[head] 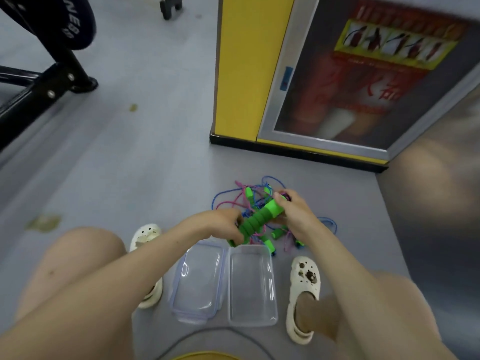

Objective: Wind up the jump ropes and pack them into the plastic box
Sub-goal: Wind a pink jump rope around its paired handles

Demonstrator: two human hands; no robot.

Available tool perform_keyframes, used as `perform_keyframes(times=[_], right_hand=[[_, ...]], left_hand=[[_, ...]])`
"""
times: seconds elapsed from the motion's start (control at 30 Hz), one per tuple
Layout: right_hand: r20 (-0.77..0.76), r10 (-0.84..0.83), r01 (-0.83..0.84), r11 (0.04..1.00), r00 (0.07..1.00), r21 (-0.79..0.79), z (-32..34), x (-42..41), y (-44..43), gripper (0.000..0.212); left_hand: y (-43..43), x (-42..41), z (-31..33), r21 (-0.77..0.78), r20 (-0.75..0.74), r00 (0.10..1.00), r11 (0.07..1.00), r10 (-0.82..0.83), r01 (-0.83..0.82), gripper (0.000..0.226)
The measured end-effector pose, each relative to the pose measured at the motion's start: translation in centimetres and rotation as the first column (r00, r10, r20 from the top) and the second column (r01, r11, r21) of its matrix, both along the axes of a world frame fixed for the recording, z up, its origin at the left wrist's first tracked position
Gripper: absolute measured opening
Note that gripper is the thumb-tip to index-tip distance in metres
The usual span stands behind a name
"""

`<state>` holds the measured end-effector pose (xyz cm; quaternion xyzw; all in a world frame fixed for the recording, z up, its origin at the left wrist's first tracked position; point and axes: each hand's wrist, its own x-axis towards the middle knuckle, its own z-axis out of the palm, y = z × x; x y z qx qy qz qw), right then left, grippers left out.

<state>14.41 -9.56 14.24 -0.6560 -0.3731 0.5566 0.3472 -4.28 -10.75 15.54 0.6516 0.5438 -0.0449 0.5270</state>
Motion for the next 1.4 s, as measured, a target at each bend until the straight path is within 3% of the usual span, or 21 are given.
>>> perform_keyframes(times=[0.13,0.2,0.27,0.37,0.47,0.57,0.7,0.77,0.87,0.97,1.07,1.13,1.17,1.27,1.4], right_hand=[[-0.085,0.027,-0.025,0.999,0.996,0.029,0.1,-1.4,0.9,0.012],[-0.12,0.039,-0.035,0.999,0.992,0.035,0.1,-2.4,1.7,0.018],[-0.101,0.064,-0.062,0.998,0.993,0.026,0.1,-3.1,3.0,0.023],[0.095,0.121,-0.12,0.993,0.988,-0.017,0.7,-3.0,5.1,0.044],[0.262,0.208,-0.185,0.977,0.942,-0.111,1.1,-1.8,6.2,0.059],[0.267,0.307,-0.286,0.951,0.913,-0.116,1.1,-1.1,6.1,0.051],[0.232,0.332,-0.338,0.941,0.914,-0.015,0.2,-0.9,5.6,0.047],[0.113,0.268,-0.27,0.963,0.957,0.008,-0.3,-1.0,5.3,0.044],[0.165,0.243,-0.249,0.968,0.956,0.021,-0.6,-1.6,4.7,0.041],[0.156,0.227,-0.243,0.966,0.961,0.091,-0.6,-2.3,4.0,0.036],[0.093,0.279,-0.29,0.949,0.956,0.127,-1.0,-3.0,3.1,0.032],[0.11,0.365,-0.377,0.919,0.924,0.116,-1.2,-3.3,2.7,0.03],[0.141,0.417,-0.431,0.898,0.898,0.092,-1.2,-3.5,2.5,0.033],[0.235,0.537,-0.546,0.837,0.81,-0.033,-1.5,-3.6,2.5,0.035],[0.206,0.55,-0.556,0.831,0.809,-0.032,-1.6,-3.4,2.4,0.036]], left_hand=[[1.2,0.7,0.1,0.112,0.049,0.998,0.993,0.04,-0.046,0.038],[2.2,1.3,-0.1,0.244,0.068,0.989,0.959,0.129,-0.142,0.026],[3.4,1.4,-0.2,0.254,0.076,0.973,0.939,0.219,-0.232,0.017],[5.4,0.8,-0.1,0.109,0.076,0.938,0.932,0.339,-0.346,0.017],[6.3,0.5,1.2,-0.288,0.171,0.868,0.867,0.466,-0.408,0.019],[6.8,0.3,2.1,-0.489,0.251,0.75,0.749,0.612,-0.448,0.024],[6.8,0.1,2.1,-0.617,0.308,0.551,0.604,0.775,-0.504,0.028],[6.2,0.2,2.0,-0.645,0.346,0.539,0.612,0.768,-0.457,0.025],[4.9,0.5,2.0,-0.681,0.458,0.536,0.667,0.709,-0.302,0.034],[4.4,0.8,1.6,-0.726,0.559,0.391,0.659,0.732,-0.196,0.052],[4.6,1.0,1.6,-0.748,0.61,0.22,0.645,0.761,-0.158,0.05],[4.6,1.3,1.8,-0.731,0.634,0.161,0.654,0.756,-0.193,0.034],[4.6,1.4,1.6,-0.728,0.631,0.151,0.648,0.761,-0.224,0.026],[4.6,1.9,1.0,-0.713,0.653,0.153,0.671,0.742,-0.203,0.035],[4.6,2.2,0.5,-0.676,0.654,0.169,0.67,0.737,-0.307,0.056]])
